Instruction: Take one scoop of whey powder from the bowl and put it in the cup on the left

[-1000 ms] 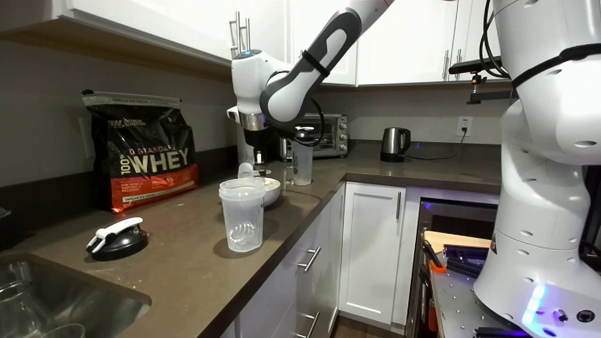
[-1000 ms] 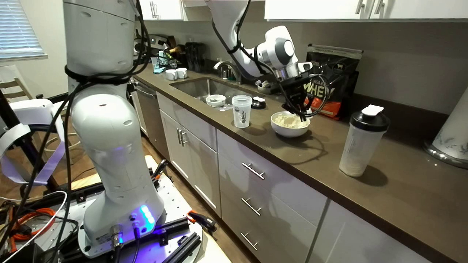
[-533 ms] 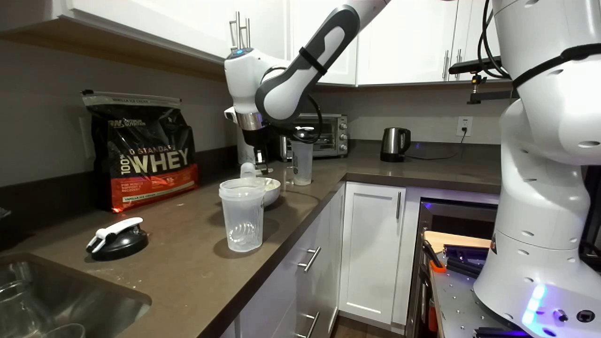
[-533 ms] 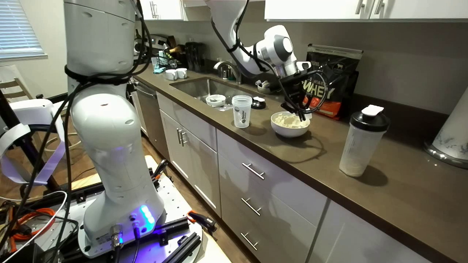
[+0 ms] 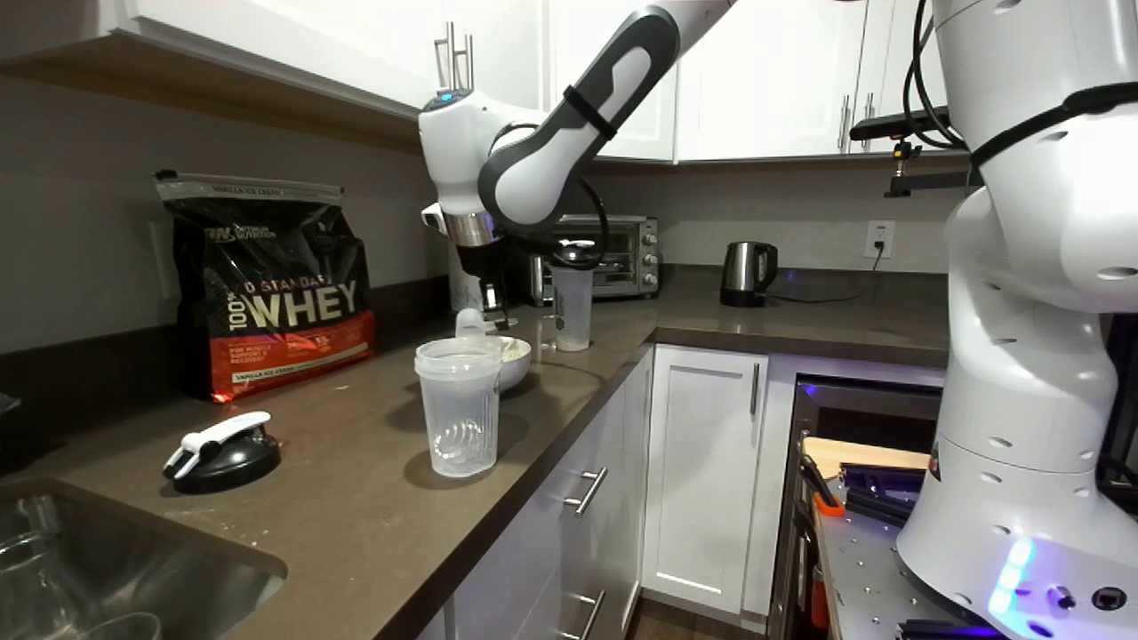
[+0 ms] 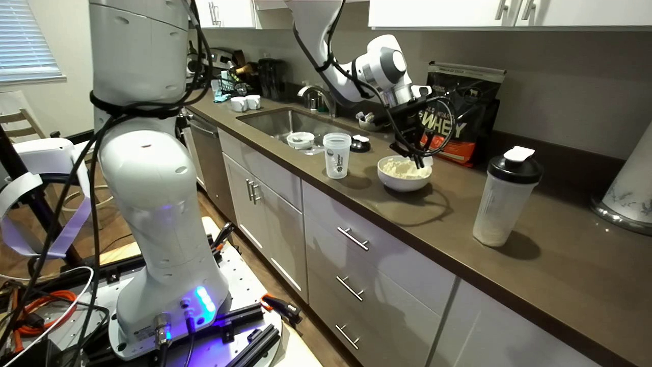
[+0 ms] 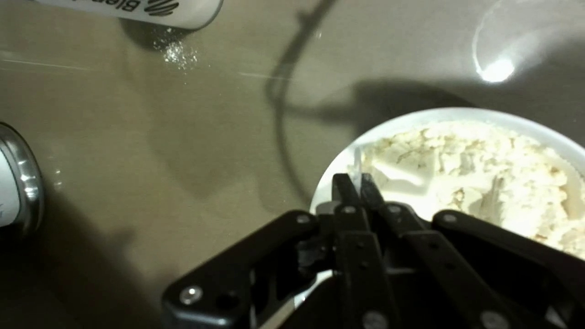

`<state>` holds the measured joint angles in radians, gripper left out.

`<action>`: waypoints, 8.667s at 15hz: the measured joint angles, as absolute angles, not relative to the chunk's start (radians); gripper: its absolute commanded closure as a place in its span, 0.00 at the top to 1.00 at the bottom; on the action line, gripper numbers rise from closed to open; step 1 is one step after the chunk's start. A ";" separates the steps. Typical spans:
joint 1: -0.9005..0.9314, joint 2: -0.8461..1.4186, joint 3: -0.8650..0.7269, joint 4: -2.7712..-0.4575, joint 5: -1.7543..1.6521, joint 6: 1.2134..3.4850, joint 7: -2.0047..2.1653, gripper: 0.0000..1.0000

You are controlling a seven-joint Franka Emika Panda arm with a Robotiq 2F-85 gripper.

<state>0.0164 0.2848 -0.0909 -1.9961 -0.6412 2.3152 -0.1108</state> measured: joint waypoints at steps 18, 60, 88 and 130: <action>0.055 0.325 -0.086 -1.983 -0.843 2.291 0.007 0.01; 0.059 0.336 -0.025 -2.003 -0.876 2.245 0.023 0.01; 0.059 0.294 0.010 -2.061 -0.870 2.234 0.023 0.01; 0.045 0.294 -0.007 -2.019 -0.702 2.153 -0.036 0.01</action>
